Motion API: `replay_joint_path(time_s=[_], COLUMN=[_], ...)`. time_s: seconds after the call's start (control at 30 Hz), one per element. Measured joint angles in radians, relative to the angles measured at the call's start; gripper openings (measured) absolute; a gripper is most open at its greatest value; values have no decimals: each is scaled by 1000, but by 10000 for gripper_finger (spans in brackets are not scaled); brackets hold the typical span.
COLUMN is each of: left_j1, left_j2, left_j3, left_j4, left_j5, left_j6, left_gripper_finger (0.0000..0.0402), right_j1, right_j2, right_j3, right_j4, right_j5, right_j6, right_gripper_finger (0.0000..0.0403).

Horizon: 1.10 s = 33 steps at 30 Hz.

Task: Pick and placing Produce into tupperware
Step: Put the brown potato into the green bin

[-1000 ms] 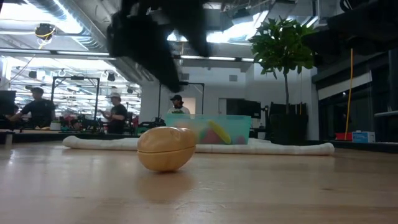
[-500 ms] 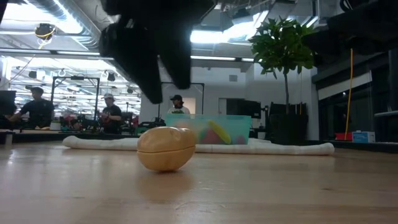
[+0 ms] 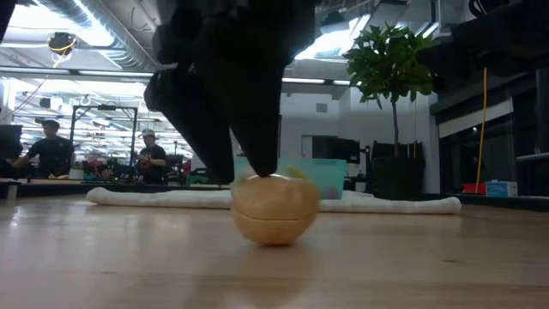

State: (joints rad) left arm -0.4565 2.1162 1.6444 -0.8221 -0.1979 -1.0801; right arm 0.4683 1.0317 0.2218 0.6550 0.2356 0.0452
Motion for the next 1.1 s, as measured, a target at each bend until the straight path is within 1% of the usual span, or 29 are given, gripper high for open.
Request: replay_joint_path(time_s=[0.37, 0.67, 0.77, 0.93, 1.1], left_j1=[31, 32, 32, 30, 29], left_j2=[0, 0, 0, 0, -2], left_j3=[0, 0, 0, 11, 43], left_j4=[1, 4, 4, 3, 38], left_j5=[7, 9, 33, 35, 34], left_j6=[-7, -9, -9, -8, 55], left_gripper_finger=[240, 240, 240, 240, 240], right_j1=[0, 0, 0, 0, 0], right_j2=[0, 0, 0, 0, 0], right_j3=[0, 0, 0, 0, 0], right_j4=[-2, -2, -2, -2, -2], right_j5=[0, 0, 0, 0, 0], right_j6=[3, 5, 6, 6, 7], right_gripper_finger=[223, 223, 223, 223, 223])
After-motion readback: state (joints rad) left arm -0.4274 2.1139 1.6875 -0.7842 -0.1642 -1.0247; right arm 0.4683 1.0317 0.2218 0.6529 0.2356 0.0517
